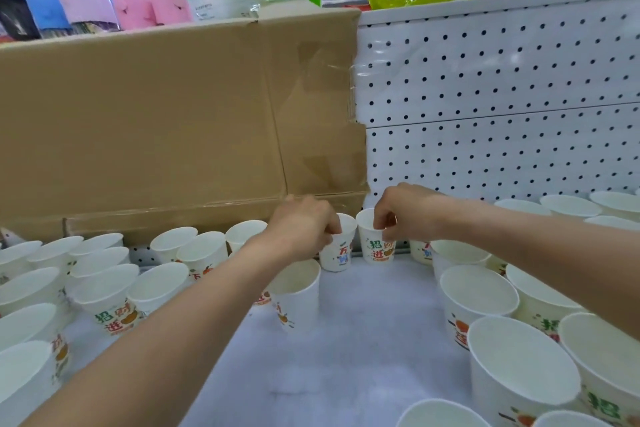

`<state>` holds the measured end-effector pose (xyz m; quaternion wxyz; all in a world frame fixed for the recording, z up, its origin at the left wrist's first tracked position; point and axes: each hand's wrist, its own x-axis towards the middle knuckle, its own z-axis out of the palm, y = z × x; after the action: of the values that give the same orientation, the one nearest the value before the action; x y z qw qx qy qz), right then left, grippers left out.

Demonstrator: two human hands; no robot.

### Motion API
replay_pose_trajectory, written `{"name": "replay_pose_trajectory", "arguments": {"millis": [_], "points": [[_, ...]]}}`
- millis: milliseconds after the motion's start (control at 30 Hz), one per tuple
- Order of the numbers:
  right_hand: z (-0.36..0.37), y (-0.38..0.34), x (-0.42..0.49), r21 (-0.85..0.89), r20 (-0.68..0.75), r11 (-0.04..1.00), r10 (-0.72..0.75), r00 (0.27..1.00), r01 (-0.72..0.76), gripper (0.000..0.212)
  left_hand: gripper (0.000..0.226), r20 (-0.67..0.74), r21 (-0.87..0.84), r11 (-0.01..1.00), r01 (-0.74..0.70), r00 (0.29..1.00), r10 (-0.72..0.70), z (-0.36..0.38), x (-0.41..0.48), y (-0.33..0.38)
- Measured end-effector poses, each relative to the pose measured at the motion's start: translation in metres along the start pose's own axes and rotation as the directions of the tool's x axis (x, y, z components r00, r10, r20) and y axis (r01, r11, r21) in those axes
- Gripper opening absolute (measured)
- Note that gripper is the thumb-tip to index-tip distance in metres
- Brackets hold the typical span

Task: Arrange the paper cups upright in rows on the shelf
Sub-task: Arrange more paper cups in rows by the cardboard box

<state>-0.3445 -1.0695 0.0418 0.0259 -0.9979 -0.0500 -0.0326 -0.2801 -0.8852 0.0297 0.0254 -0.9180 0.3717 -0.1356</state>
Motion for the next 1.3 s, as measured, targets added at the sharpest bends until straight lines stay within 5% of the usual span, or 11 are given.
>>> {"name": "replay_pose_trajectory", "arguments": {"millis": [267,467,633,733,833,933,1100,1200,1300], "points": [[0.002,-0.005,0.006,0.001,-0.014,0.999,0.044,0.999,-0.044,0.009,0.029,0.067,-0.110,0.992,-0.068,0.995,0.076,0.003,0.001,-0.015],[-0.012,-0.015,-0.006,0.010,-0.152,0.999,-0.037,0.988,0.039,0.017,0.020,-0.038,-0.537,0.843,0.035,0.997,-0.066,-0.028,-0.027,-0.048],[-0.015,-0.066,-0.025,0.326,-0.005,0.893,-0.327,0.945,0.311,0.030,0.008,0.091,-0.525,0.845,0.101,0.994,-0.062,-0.047,-0.070,-0.068],[-0.001,-0.089,-0.025,0.249,0.035,0.883,-0.419,0.907,0.398,0.034,0.012,0.237,-0.370,0.916,0.154,0.969,-0.067,-0.047,-0.088,-0.072],[0.004,-0.098,-0.023,0.117,0.016,0.896,-0.434,0.901,0.429,0.011,0.017,0.284,-0.222,0.962,0.156,0.955,-0.089,-0.035,-0.093,-0.073],[-0.005,-0.090,-0.030,0.036,0.039,0.929,-0.370,0.928,0.369,0.002,0.013,0.236,-0.193,0.974,0.122,0.969,-0.074,-0.026,-0.095,-0.070],[-0.015,-0.065,-0.052,-0.009,0.136,0.984,-0.178,0.975,0.180,0.004,0.016,0.149,-0.394,0.918,-0.033,0.984,0.099,-0.020,-0.094,-0.036],[-0.019,-0.057,-0.061,-0.006,0.215,0.992,-0.122,0.969,0.126,0.018,0.023,0.114,-0.413,0.904,-0.114,0.978,0.175,-0.020,-0.090,-0.019],[-0.032,-0.054,-0.068,-0.018,0.194,0.998,-0.058,0.979,0.063,0.032,0.048,0.057,-0.480,0.874,-0.068,0.992,0.109,-0.028,-0.092,-0.024]]}}
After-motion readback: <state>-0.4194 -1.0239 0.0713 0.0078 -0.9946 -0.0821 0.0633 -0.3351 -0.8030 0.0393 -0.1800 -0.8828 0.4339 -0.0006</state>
